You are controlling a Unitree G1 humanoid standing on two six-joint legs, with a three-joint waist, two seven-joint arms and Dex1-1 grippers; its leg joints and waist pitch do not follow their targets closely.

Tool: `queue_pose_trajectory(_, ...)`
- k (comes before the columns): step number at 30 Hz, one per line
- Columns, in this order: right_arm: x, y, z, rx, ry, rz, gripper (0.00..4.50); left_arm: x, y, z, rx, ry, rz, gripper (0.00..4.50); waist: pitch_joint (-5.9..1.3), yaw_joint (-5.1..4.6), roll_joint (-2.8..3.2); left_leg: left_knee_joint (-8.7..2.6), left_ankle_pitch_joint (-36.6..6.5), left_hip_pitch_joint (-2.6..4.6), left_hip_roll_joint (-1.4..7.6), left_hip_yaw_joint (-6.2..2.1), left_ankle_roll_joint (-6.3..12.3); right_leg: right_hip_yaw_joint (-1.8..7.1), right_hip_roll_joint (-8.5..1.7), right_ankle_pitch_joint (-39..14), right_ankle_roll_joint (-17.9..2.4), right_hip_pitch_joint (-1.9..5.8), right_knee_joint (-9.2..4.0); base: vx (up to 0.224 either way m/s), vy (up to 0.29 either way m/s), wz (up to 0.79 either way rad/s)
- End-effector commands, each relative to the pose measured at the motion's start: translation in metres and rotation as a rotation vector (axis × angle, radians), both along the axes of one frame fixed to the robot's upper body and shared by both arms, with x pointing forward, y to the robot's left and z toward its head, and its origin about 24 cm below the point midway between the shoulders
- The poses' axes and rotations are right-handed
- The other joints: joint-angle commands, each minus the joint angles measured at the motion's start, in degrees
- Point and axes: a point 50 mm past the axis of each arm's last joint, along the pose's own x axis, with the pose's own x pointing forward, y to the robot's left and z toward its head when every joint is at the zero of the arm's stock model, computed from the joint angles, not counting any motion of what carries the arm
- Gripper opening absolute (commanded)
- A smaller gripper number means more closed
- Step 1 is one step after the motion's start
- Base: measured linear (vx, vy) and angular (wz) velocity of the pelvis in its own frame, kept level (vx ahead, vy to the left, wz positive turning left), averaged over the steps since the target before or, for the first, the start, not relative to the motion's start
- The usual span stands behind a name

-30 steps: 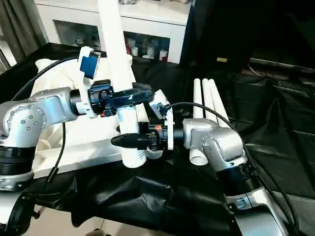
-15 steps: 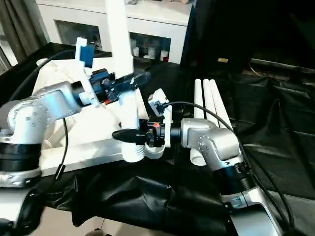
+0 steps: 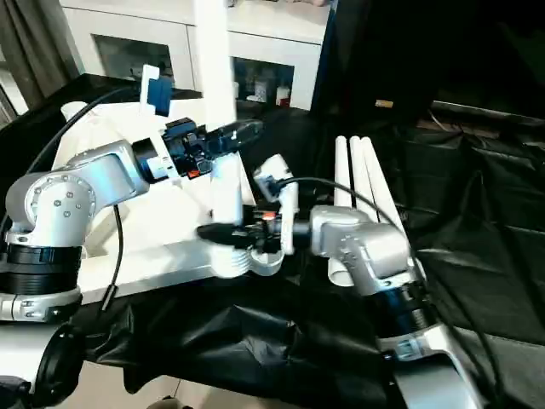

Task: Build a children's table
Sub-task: Move to table

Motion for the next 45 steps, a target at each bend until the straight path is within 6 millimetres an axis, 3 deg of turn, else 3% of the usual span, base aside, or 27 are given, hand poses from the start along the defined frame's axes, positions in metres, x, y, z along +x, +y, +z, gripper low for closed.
queue_pose_trajectory(1, 0.002, -0.002, 0.006, 0.003, -0.024, 0.012, 3.37, -0.002, -0.005, 0.007, 0.018, -0.033, -0.033, 1.83, -4.65, -0.07, 0.26, -3.45, -5.67, 0.22, 0.82, -0.07, -0.47, 2.81, -3.94, -6.9, -9.71, 3.85, -3.88, 0.0, 0.0, 0.0)
queue_pose_trajectory(12, -0.002, -0.003, 0.004, -0.014, -0.004, 0.054, 3.46, 0.0, -0.006, 0.009, 0.021, -0.044, -0.032, 1.82, -4.71, 0.03, 0.28, -3.4, -5.59, 0.2, 0.81, -0.07, -0.48, 2.81, -3.95, -6.95, -9.73, 3.89, -3.93, 0.0, 0.0, 0.0)
queue_pose_trajectory(28, 0.003, -0.005, -0.007, -0.074, 0.013, 0.004, 3.46, 0.002, 0.0, 0.013, 0.005, -0.053, -0.001, 1.81, -4.72, 0.02, 0.15, -3.38, -4.92, 0.18, 0.84, -0.06, -0.48, 2.82, -3.97, -5.96, -10.05, 3.86, -3.76, 0.0, 0.0, 0.0)
queue_pose_trajectory(45, 0.012, -0.004, -0.005, -0.051, 0.007, -0.059, 3.46, 0.0, -0.002, 0.012, 0.002, -0.052, -0.02, 1.81, -4.7, -0.06, 0.3, -3.46, -5.76, 0.27, 0.89, -0.06, -0.73, 2.82, -4.05, -6.84, -9.97, 3.81, -3.87, 0.0, 0.0, 0.0)
